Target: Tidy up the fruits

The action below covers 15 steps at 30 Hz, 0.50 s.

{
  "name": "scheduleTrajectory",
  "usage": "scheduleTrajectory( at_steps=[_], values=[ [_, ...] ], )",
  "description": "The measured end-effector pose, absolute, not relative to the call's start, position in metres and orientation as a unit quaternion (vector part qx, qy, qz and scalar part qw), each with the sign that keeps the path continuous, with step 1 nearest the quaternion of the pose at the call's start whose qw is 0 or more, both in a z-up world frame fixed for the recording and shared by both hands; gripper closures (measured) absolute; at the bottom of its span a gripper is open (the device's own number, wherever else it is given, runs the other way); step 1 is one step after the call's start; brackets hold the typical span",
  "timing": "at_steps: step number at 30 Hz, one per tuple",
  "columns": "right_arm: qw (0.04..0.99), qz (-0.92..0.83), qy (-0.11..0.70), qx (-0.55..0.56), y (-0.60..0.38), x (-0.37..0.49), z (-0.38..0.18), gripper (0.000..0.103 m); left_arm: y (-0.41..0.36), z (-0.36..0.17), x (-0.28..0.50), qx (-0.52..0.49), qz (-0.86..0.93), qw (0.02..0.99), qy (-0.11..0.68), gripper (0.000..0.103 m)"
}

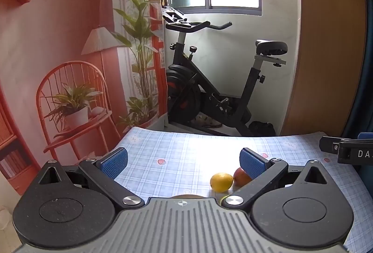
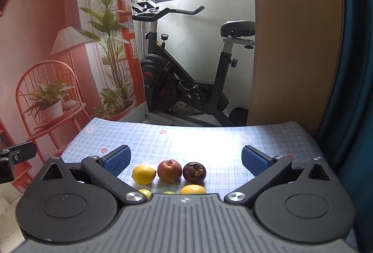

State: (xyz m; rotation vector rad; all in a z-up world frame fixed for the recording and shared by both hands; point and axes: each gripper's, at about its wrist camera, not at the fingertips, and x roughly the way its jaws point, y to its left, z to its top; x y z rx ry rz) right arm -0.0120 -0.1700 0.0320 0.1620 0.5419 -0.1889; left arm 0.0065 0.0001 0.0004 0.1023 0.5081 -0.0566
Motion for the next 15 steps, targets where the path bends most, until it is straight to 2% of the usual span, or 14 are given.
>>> scheduleTrajectory(
  at_steps=[15],
  values=[
    [0.955,-0.106,0.267,0.07,-0.1709,-0.0119,0.0303,0.0,-0.0002,0.001,0.0052,0.051,-0.024,0.966,0.252,0.0]
  ],
)
